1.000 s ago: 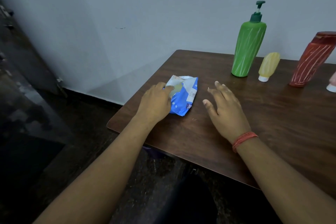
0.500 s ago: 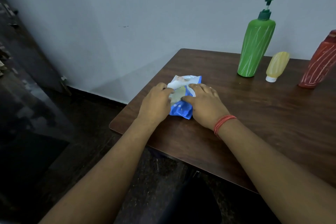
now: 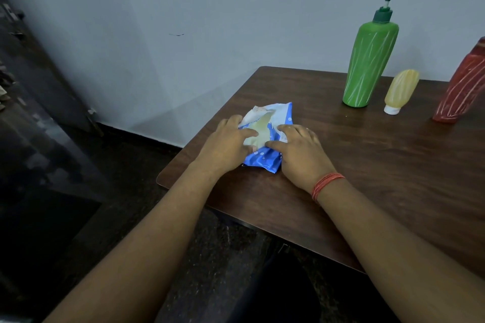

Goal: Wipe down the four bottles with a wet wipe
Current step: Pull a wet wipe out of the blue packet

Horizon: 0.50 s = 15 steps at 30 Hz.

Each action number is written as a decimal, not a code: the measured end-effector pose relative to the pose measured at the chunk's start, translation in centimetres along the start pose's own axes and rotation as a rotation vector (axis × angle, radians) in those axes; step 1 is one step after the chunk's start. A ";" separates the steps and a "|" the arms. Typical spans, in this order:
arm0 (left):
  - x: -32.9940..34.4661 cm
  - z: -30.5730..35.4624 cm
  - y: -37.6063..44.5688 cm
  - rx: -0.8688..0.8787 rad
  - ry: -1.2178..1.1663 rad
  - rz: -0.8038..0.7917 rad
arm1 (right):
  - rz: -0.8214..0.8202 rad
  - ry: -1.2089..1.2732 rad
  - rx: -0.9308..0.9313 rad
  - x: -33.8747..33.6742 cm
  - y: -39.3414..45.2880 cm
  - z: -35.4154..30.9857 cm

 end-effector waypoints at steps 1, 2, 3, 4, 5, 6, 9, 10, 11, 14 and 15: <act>-0.1 0.0 0.0 0.002 -0.001 0.001 | 0.000 0.004 -0.001 0.0 0.0 0.0; -0.2 0.0 0.1 0.001 0.005 0.000 | 0.003 0.009 -0.003 0.0 -0.1 0.0; -0.2 0.0 0.2 -0.003 0.021 -0.003 | 0.006 0.013 -0.005 0.1 -0.1 0.0; -0.3 0.1 0.3 -0.011 0.045 -0.005 | 0.010 0.017 -0.007 0.0 -0.1 0.0; -0.3 0.2 0.3 -0.019 0.075 0.002 | 0.009 0.020 -0.009 0.1 -0.1 0.1; -0.3 0.2 0.4 -0.029 0.101 0.017 | 0.005 0.025 -0.009 0.1 -0.1 0.1; -0.1 0.2 0.4 -0.059 0.106 0.104 | 0.001 0.061 -0.001 0.2 -0.2 0.2; -0.1 0.2 0.3 -0.069 0.074 0.148 | 0.013 0.084 0.001 0.2 -0.2 0.2; 0.0 0.1 0.2 -0.079 0.027 0.199 | 0.031 0.110 0.001 0.3 -0.1 0.2; 0.3 -0.1 0.0 -0.095 -0.182 0.357 | 0.079 0.188 -0.017 0.4 0.0 0.2; 0.4 0.0 -0.1 -0.105 -0.247 0.393 | 0.083 0.211 -0.021 0.4 0.0 0.2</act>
Point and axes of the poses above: each hand's wrist, its own y-axis towards the middle knuckle, its own x-axis out of the palm, z = x × y, the point moved 3 cm from there along y, towards the middle knuckle, and after that the axes turned 13 degrees about x, right-handed, at the moved point
